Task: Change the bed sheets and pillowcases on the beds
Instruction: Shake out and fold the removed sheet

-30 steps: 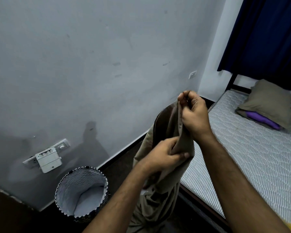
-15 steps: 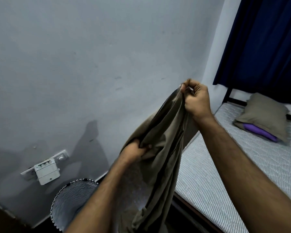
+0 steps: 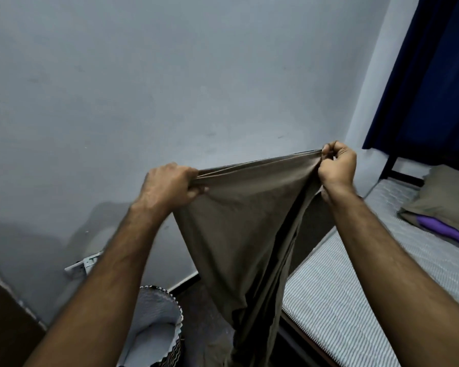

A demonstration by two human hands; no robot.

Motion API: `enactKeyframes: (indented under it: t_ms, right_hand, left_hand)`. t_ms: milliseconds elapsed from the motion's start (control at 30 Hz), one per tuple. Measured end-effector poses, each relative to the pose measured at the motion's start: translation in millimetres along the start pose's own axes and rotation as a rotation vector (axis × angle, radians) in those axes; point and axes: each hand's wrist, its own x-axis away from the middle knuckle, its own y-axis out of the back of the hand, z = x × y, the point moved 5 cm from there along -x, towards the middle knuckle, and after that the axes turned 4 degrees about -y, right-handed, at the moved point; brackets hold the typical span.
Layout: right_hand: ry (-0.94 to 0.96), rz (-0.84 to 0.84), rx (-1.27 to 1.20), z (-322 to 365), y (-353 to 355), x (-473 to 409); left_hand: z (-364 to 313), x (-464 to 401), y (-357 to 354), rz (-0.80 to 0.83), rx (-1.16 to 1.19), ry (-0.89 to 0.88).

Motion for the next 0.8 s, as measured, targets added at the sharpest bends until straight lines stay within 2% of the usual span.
enactKeyframes:
  t_ms: [100,267,367,500,600,667,733,800]
  right_hand:
    - [0.012,0.055,-0.075,5.0,-17.5,5.9]
    - [0.096,0.153,-0.085,17.0,-47.1,23.9]
    - [0.239,0.245,0.005,20.3,-60.7,34.9]
    - [0.393,0.680,0.132,28.9,-78.4,59.7]
    - [0.281,1.002,0.293,31.5,-92.3,72.1]
    - [0.258,1.114,0.446,37.0,-102.9,72.6]
    - [0.358,1.093,0.654,50.7,-116.8,67.2]
    - [0.513,0.916,0.863,65.2,-131.6,54.8]
  left_hand:
    - [23.6,0.4,-0.9,0.021,0.101,0.086]
    - [53.5,-7.5,19.8,-0.168,0.050,0.218]
    - [59.6,-14.2,32.5,-0.245,-0.004,0.231]
    - [76.5,-8.5,52.5,-0.319,-0.006,0.263]
    - [93.0,-1.0,78.4,-0.410,0.040,0.293]
    - [101.1,2.5,100.9,-0.500,0.026,0.266]
    - [103.6,5.6,121.9,-0.598,-0.033,0.246]
    - [98.6,2.7,127.4,-0.616,-0.103,0.210]
